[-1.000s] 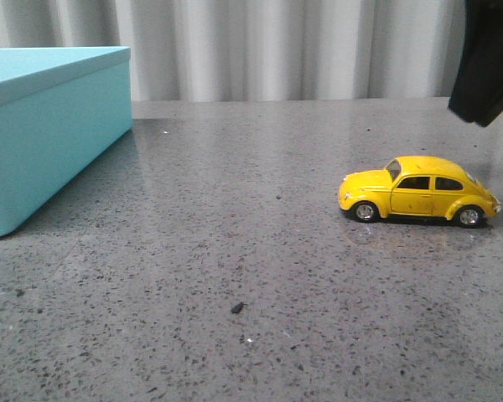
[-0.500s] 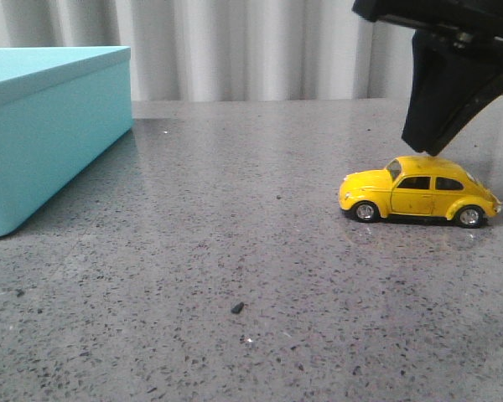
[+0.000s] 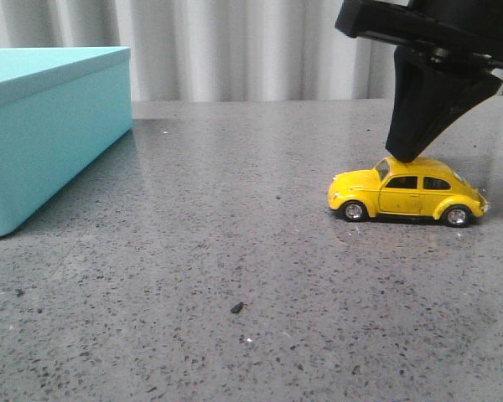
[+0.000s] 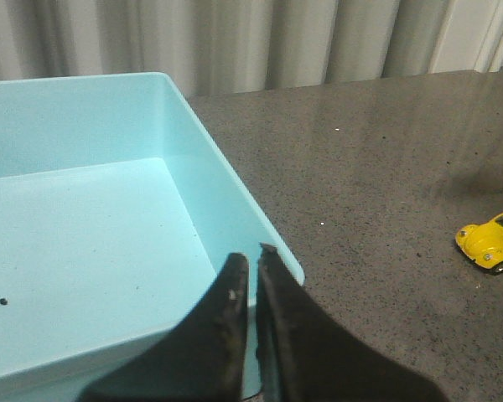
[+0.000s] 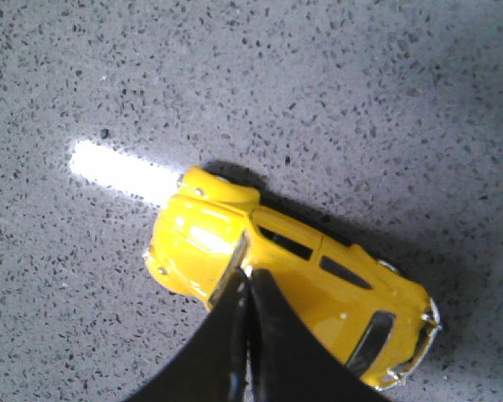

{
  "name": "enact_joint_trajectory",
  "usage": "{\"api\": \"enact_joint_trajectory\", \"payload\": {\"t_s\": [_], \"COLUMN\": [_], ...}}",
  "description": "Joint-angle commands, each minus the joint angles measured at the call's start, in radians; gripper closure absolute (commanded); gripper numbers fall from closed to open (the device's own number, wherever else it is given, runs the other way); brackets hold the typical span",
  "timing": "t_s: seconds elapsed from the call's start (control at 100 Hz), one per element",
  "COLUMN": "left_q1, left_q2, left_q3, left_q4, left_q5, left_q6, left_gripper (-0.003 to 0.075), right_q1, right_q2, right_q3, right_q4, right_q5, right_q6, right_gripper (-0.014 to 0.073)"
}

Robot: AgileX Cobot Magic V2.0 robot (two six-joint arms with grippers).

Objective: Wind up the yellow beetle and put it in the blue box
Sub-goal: 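Press down on the beetle roof and drag it backward with the right gripper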

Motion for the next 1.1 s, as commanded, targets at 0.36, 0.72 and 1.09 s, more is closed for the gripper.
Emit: {"api": "enact_joint_trajectory", "payload": {"t_s": [0.36,0.72,1.09], "left_q1": [-0.010,-0.010,-0.010], "left_q2": [0.014,0.014,0.014], "left_q3": [-0.025,-0.025,-0.025], "left_q4": [-0.027,-0.027,-0.027], "left_q5": [-0.065,-0.065,-0.063], "left_q6": [-0.004,-0.004,-0.004], "left_gripper": [0.0741,0.0741,0.0741], "right_q1": [-0.002,-0.004,0.004], "right_q2": [0.004,0.004,-0.060], "right_q3": [-0.010,-0.009,-0.027], "right_q4": [-0.142,-0.318,-0.346], "right_q5": [0.084,0.168,0.070], "right_q6": [0.000,0.094,0.121], "right_gripper": [0.0634,0.0634,0.0634]}}
